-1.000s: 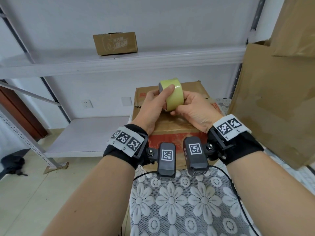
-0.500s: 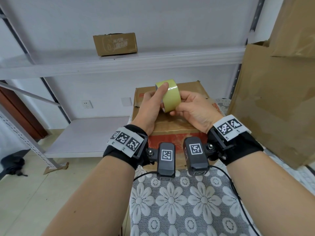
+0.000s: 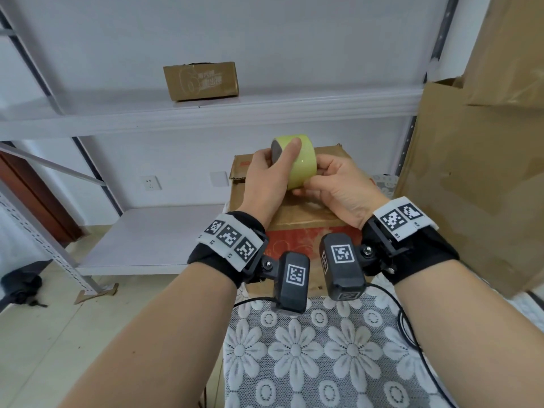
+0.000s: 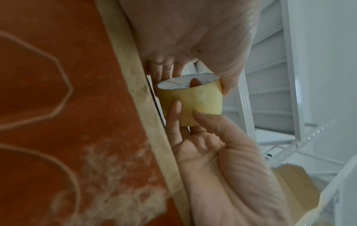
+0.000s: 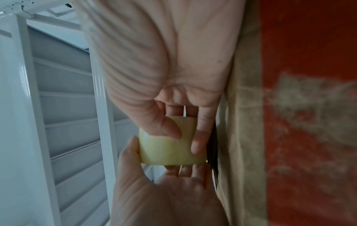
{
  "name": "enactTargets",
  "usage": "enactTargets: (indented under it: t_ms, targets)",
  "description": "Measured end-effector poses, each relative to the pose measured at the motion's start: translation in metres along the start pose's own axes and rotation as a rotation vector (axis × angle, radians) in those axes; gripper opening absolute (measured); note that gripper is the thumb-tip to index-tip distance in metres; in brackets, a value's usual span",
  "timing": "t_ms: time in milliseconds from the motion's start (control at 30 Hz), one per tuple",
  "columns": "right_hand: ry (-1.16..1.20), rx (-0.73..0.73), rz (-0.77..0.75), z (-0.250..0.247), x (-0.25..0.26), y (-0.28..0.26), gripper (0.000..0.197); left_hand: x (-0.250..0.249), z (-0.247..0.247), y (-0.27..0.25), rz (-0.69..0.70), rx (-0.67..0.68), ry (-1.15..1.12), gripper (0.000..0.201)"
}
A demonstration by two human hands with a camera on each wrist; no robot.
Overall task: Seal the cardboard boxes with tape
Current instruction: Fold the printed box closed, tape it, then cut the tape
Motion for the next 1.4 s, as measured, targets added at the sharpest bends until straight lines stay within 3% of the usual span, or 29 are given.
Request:
enactTargets:
  t_ms: [133,267,333,400,500,567,733,933,1067,1133,1400]
  targets:
    - [-0.001,0.018,0.000,0.003,0.000,0.000,0.040,-0.001,0.001,0.002,0.033,-0.018,0.108,0.055]
    - [-0.031,0.029,-0.024,0.007,0.004,0.001,0.037,0.009,0.002,0.006,-0.071,0.017,0.128,0.110]
    - [-0.041,0.025,-0.040,0.008,0.004,0.002,0.029,0.016,0.002,0.008,-0.121,0.031,0.101,0.119]
    - [-0.090,0.020,-0.044,0.009,0.002,0.002,0.021,0.019,-0.001,0.008,-0.159,0.026,0.064,0.111]
    - [-0.187,0.063,-0.048,0.015,-0.003,0.000,0.022,0.022,-0.003,0.013,-0.169,0.008,-0.048,0.060]
    - [-0.192,0.102,-0.048,0.018,-0.004,-0.001,0.026,0.023,-0.005,0.014,-0.166,-0.003,-0.089,0.051]
    - [0.048,0.030,-0.010,0.005,-0.003,0.004,0.023,0.024,0.011,0.010,-0.039,0.159,-0.087,0.074]
    - [0.026,0.042,0.016,0.003,-0.007,0.004,0.035,0.028,0.009,0.011,-0.064,0.117,-0.015,0.070]
    - [0.035,0.046,0.001,0.004,-0.005,0.004,0.041,0.031,0.013,0.015,-0.069,0.152,0.009,0.109]
    - [0.036,0.044,-0.009,0.004,-0.004,0.004,0.039,0.036,0.014,0.020,-0.074,0.161,0.009,0.119]
    - [0.062,0.029,-0.014,0.001,-0.002,0.003,0.025,0.034,0.014,0.018,-0.074,0.164,-0.016,0.121]
Point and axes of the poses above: each hand's wrist, its own y-axis towards the middle knuckle, its own z-axis out of the palm, x = y × z, the point moved 10 cm from there along y, towards the middle knuckle, and after that the axes turned 8 degrees about -x, right-handed, at the moved point
